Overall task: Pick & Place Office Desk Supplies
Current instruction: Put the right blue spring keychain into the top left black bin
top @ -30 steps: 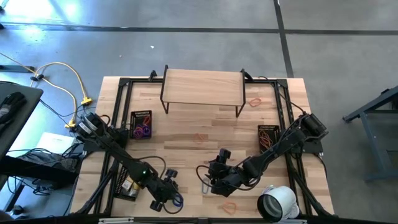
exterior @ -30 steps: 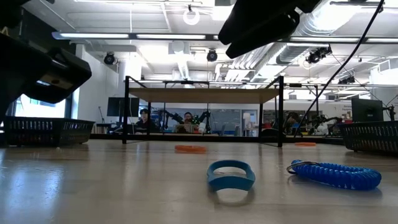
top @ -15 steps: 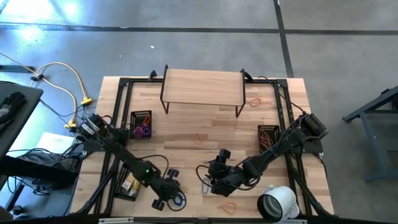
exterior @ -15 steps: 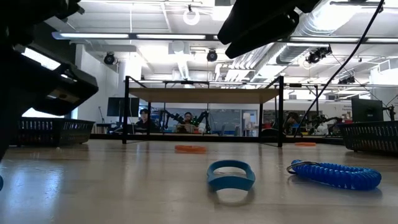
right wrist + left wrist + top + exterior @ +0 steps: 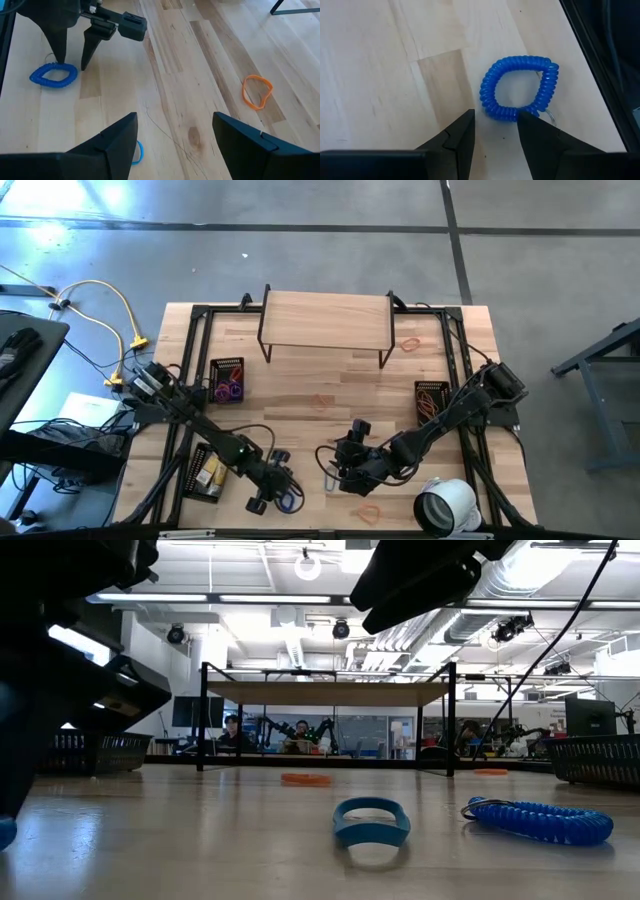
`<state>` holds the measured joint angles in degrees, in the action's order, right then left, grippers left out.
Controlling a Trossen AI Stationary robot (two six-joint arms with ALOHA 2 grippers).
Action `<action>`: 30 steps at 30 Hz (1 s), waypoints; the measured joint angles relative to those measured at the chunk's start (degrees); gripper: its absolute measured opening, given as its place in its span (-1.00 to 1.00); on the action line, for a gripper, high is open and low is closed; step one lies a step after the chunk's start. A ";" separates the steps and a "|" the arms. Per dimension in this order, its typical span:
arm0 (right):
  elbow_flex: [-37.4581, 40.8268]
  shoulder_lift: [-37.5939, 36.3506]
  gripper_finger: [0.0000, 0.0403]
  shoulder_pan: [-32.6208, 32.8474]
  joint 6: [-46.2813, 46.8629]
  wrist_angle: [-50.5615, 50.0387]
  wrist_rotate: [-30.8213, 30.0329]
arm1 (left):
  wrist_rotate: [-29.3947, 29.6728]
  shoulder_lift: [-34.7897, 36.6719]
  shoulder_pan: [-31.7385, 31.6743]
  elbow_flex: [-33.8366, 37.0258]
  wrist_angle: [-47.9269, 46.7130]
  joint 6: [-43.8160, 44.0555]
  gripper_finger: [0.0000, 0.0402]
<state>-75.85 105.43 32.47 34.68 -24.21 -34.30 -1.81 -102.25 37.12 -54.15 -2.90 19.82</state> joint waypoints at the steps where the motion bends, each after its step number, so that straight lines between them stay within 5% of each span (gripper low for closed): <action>1: 0.00 0.00 0.23 0.00 0.01 0.00 0.00 | -0.30 -0.15 0.00 0.00 0.24 -0.10 -0.31; 30: 0.00 0.02 0.23 0.04 -0.07 0.44 -0.17 | -0.14 0.26 -1.51 -0.48 1.10 0.13 -0.31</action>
<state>-75.85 105.45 32.51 34.61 -23.77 -34.47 -1.95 -101.99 35.62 -54.63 -1.80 19.95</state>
